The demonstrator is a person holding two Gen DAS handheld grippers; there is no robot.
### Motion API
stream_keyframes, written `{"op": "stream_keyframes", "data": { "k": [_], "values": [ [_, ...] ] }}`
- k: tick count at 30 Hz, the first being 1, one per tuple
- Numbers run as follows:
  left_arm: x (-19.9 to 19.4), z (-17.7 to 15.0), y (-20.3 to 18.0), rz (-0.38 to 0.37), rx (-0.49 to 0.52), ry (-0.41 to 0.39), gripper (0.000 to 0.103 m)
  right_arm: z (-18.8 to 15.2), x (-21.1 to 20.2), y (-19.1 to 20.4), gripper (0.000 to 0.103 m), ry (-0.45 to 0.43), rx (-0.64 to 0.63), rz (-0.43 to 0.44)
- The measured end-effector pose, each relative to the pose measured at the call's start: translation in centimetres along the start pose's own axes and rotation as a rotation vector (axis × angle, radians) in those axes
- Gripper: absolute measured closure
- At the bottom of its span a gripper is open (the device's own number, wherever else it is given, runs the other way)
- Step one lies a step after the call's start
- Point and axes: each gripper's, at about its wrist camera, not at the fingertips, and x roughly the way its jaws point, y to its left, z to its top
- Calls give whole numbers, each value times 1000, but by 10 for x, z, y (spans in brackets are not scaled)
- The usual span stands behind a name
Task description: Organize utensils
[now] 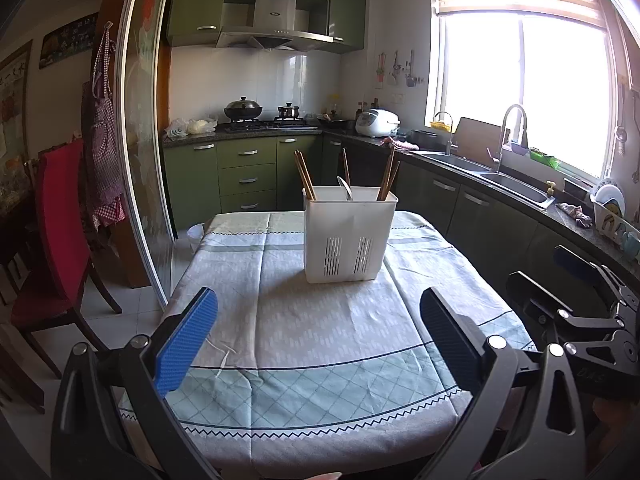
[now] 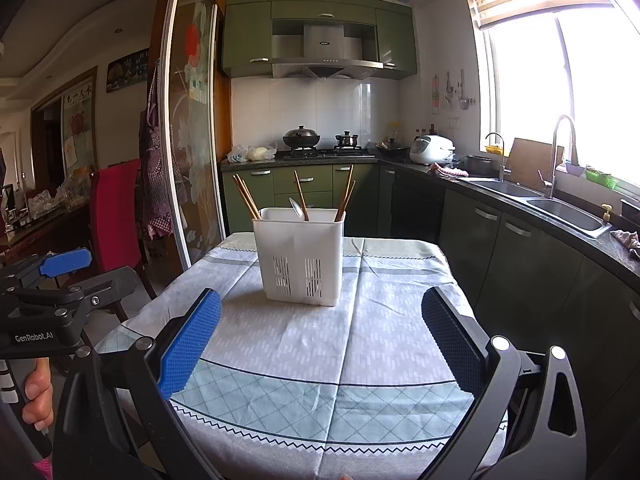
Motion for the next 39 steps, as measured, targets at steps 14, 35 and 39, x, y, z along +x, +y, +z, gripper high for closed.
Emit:
{"op": "stream_keyframes", "data": {
  "k": [14,35,39],
  "values": [
    [2,-1,2,-18,-5,12,7,0,1,0,4,2,0,2],
    [9,-3,2,7,11,33,7,-5,5,-2,4,8,-2,1],
    [10,-3,2,8,15,37,7,-7,7,-3,4,7,-2,1]
  ]
}}
